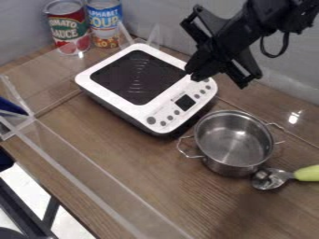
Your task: Remove silver pot from the white and black stove top and place it on the table
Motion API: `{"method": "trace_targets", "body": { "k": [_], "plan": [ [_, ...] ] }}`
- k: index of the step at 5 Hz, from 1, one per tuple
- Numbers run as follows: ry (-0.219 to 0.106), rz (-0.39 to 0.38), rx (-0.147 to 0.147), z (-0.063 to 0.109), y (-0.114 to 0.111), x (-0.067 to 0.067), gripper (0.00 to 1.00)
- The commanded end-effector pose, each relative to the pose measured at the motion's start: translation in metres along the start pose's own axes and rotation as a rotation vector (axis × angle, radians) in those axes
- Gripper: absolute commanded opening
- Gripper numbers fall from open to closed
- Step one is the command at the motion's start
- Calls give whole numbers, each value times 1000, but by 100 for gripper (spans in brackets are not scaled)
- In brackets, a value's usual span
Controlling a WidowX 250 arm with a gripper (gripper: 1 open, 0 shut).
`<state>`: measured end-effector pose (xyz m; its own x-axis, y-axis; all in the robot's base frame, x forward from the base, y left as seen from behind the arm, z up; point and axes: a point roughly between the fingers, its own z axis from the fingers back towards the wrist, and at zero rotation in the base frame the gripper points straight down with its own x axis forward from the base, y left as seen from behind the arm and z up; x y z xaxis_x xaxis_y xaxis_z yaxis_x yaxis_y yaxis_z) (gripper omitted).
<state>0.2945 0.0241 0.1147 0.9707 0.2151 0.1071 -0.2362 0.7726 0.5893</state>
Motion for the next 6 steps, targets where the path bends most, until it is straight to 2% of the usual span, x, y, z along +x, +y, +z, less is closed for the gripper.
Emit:
{"method": "trace_targets", "body": {
  "k": [1, 2, 3, 4, 5, 6],
  "plan": [
    [-7, 45, -37, 5, -2, -2, 100],
    [12, 61, -56, 0, -8, -5, 100],
    [-9, 37, -74, 3, -13, -7, 100],
    [-33, -29, -106, 2, -23, -12, 100],
    [-46, -73, -140, -7, -32, -16, 100],
    [-25, -49, -152, -19, -41, -19, 100]
  ]
}}
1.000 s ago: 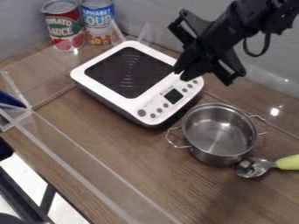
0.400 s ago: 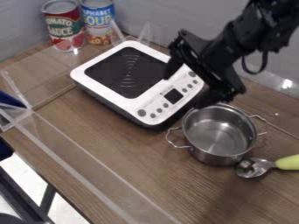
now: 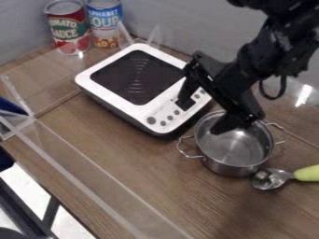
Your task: Remove silver pot from the white and black stove top and place it on the table
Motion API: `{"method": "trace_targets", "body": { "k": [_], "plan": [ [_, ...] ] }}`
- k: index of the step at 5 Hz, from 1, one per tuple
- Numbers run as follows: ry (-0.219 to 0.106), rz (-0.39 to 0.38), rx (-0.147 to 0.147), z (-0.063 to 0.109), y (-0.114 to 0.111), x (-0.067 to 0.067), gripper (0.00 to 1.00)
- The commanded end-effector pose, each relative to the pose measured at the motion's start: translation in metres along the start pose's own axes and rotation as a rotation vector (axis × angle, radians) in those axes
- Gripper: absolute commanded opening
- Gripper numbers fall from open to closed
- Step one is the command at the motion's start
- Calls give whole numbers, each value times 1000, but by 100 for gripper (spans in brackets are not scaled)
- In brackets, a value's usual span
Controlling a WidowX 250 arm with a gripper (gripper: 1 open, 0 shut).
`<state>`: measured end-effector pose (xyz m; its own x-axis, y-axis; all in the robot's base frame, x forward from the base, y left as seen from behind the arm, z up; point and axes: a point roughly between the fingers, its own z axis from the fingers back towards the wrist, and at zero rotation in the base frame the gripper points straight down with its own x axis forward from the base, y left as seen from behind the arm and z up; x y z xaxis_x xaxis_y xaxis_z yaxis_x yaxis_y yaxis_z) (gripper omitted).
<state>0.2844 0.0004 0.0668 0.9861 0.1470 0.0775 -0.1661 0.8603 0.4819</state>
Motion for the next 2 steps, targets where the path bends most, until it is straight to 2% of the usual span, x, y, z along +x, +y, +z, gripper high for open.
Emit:
{"method": "trace_targets", "body": {
  "k": [1, 2],
  "plan": [
    [-20, 5, -27, -2, -3, 3, 100],
    [-24, -12, -35, -11, -8, 6, 100]
  ]
}}
